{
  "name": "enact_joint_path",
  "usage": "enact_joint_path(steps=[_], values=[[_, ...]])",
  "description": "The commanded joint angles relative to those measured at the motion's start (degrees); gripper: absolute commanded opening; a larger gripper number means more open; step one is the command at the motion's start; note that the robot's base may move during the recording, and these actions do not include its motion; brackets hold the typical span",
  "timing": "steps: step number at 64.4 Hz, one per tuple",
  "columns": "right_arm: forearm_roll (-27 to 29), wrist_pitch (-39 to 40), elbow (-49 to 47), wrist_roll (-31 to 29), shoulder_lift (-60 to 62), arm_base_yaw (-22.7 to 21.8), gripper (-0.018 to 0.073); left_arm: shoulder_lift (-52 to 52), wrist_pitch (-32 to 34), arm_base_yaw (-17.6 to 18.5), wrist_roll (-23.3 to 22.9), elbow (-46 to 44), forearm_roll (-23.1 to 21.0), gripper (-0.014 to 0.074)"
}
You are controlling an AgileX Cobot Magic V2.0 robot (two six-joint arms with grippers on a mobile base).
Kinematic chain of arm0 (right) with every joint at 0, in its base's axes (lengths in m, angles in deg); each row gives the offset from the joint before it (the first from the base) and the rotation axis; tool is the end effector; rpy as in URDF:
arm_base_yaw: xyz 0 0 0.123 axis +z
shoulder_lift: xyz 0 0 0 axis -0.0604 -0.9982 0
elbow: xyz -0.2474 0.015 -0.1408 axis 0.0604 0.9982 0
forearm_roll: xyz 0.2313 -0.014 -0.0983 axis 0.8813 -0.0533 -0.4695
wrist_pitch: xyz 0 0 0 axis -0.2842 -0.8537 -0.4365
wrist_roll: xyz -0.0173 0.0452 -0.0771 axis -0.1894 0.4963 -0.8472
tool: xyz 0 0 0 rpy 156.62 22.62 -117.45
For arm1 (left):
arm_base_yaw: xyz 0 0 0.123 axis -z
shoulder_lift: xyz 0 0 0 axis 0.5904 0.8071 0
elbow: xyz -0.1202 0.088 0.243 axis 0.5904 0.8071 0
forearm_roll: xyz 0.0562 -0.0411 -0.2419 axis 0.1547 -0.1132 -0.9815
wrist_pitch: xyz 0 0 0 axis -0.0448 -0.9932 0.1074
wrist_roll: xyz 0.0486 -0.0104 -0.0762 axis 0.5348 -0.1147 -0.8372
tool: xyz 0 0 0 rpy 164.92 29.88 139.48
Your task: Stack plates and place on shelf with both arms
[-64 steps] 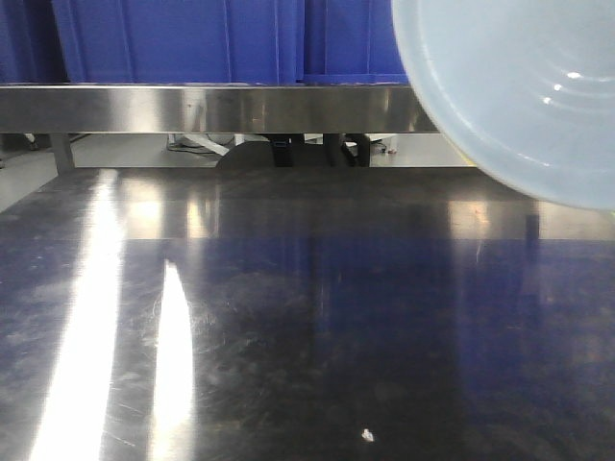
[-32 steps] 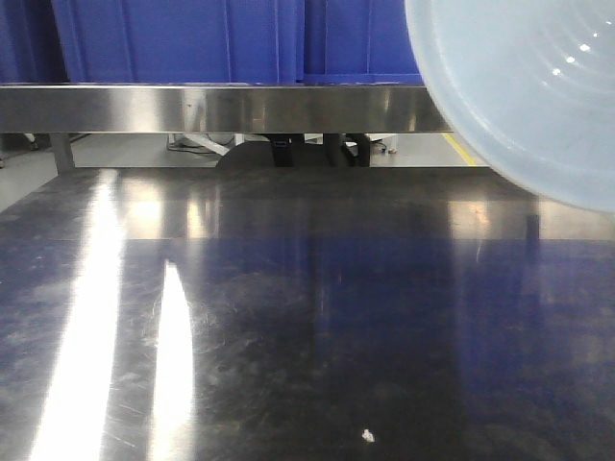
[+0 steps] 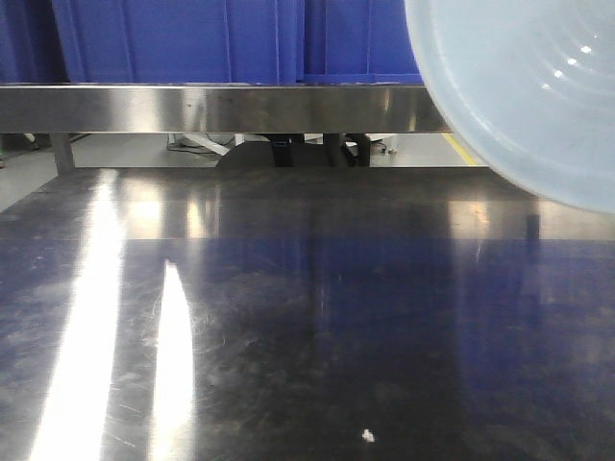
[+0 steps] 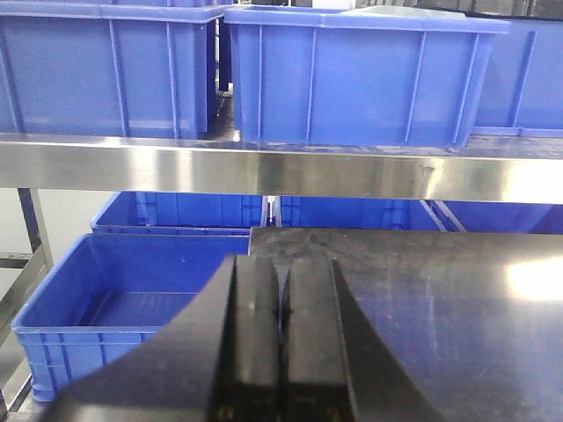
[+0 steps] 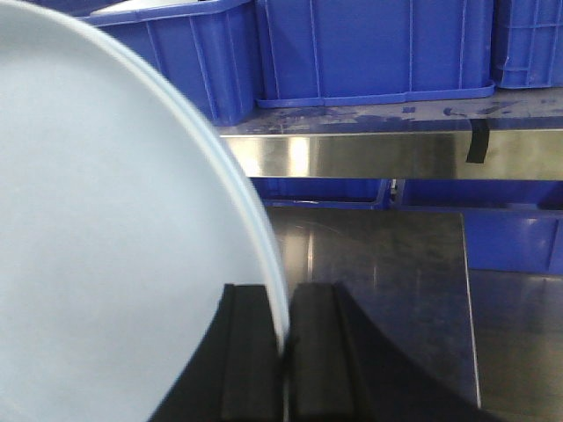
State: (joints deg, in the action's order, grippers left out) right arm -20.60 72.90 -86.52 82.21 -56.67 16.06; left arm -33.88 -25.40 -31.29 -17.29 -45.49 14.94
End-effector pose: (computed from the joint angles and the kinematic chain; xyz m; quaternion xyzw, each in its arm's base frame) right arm 0.0845 0.0203 0.2774 -0.0211 0.7275 0.1399 0.6714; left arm 0.0820 -0.0080 0.2632 0.0299 0.7152 -0.0383 0.6973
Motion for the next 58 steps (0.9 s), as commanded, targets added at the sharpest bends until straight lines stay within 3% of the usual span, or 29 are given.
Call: enact_joint_path(steps=[1,58], values=[[-0.1,6.0,-1.8,-0.1,0.0,0.0,0.0057,0.4,4.4,0.0,-0.2,-2.2,-0.1,0.0081],[-0.1,6.0,-1.8,-0.1,0.0,0.0,0.0057,0.4,4.4,0.0,-0.2,-2.2,-0.1,0.0081]])
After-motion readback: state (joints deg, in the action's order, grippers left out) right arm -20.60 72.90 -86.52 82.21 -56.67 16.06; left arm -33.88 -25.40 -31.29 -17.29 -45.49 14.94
